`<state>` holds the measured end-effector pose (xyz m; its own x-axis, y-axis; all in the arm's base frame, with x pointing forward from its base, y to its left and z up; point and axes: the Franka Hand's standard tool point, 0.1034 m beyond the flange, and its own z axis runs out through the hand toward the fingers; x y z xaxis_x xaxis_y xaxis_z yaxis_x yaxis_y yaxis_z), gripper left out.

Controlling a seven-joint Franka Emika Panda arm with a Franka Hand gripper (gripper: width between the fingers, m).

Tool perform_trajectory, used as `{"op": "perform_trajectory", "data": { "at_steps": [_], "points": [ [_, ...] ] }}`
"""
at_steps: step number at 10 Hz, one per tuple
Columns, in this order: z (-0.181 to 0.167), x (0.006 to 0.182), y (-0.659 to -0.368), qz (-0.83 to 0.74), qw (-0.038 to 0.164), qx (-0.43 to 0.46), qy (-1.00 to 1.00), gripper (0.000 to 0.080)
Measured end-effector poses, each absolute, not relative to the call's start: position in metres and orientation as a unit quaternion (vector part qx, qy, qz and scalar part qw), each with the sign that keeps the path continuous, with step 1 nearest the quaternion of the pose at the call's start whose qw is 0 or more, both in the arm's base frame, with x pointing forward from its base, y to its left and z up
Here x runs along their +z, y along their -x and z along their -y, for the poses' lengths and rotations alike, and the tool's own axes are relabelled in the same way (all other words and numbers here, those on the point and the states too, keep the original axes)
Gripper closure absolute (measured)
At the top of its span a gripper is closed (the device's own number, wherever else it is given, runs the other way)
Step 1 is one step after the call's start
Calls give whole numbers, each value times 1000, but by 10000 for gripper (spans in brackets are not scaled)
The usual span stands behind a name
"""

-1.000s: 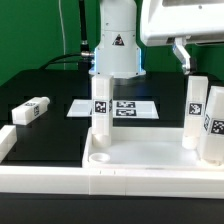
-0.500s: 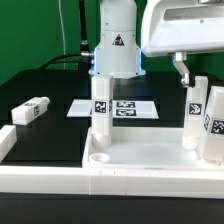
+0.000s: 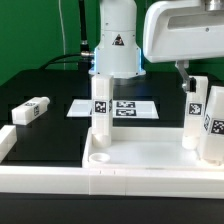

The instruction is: Assemble desk

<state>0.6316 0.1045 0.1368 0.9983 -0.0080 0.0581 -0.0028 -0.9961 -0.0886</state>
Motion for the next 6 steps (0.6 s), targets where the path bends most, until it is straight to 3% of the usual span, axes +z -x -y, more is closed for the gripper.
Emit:
{"op": "perform_trajectory", "data": {
  "at_steps": [4,6],
  "points": [
    [-103,131,-631,-4,43,-28,999,150],
    [-103,130,-631,-4,43,-27,999,414]
  ]
}}
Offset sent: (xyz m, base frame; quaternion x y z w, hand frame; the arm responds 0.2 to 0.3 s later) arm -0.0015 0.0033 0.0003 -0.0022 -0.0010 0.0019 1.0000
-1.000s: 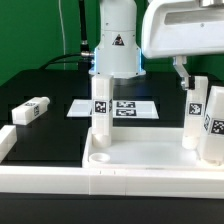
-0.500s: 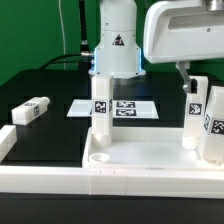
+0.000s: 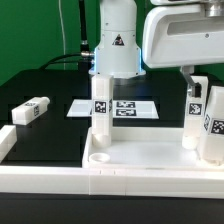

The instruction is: Assemble desk

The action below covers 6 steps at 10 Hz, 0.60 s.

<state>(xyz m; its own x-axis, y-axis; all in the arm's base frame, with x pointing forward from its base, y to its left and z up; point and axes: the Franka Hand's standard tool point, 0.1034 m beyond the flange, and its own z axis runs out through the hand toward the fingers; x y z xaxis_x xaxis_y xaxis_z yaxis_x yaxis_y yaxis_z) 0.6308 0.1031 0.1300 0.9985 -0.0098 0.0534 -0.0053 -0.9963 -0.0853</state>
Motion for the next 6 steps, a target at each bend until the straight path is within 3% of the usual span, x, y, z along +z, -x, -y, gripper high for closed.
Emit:
{"op": "perform_trajectory", "data": {
  "at_steps": [1,2,6],
  "points": [
    [-103,130,-631,-4,43,-27,999,414],
    [-103,130,-631,-9,43,-27,999,509],
    [-103,130,-631,-69,45,-24,996,509]
  ]
}}
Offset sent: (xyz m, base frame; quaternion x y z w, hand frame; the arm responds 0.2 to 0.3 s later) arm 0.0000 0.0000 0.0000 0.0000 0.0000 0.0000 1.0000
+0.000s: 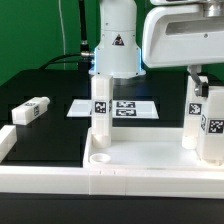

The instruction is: Assemble desk

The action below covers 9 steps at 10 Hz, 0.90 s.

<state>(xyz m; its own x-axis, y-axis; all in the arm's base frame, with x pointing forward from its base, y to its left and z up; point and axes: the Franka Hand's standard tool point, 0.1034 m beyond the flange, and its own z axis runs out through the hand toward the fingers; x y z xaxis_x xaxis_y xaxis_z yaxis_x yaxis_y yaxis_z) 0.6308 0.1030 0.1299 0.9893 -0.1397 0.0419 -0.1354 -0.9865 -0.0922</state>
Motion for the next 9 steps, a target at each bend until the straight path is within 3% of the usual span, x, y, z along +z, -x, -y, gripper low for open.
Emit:
{"op": "perform_trajectory", "data": {
  "at_steps": [9],
  "points": [
    [-94,129,-636,-438,83,-34,895,508]
  ]
}}
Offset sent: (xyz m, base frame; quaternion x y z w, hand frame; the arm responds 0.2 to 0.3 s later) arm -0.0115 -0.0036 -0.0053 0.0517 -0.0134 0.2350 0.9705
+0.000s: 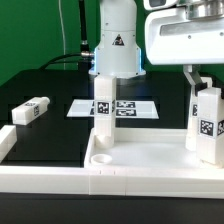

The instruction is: Assemble desk

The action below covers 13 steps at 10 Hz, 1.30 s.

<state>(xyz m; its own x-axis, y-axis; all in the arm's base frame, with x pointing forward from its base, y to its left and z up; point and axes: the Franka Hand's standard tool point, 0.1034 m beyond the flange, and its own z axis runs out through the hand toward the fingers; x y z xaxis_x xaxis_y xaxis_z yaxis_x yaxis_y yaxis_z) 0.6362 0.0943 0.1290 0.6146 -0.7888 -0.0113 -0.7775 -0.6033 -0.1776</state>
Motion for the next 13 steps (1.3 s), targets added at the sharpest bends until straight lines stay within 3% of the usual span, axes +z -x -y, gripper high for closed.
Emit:
{"op": "perform_trajectory", "data": {
  "at_steps": [3,4,5,11,13],
  "points": [
    [-94,128,-636,-457,82,-32,885,507],
    [-94,128,-636,-447,80,-32,891,305],
    [-96,126,-634,-442,77,-28,893,179],
    [-104,120,-631,-210,51,-43,975,150],
    [-105,119,-631,-103,29,-50,993,150]
  ]
}}
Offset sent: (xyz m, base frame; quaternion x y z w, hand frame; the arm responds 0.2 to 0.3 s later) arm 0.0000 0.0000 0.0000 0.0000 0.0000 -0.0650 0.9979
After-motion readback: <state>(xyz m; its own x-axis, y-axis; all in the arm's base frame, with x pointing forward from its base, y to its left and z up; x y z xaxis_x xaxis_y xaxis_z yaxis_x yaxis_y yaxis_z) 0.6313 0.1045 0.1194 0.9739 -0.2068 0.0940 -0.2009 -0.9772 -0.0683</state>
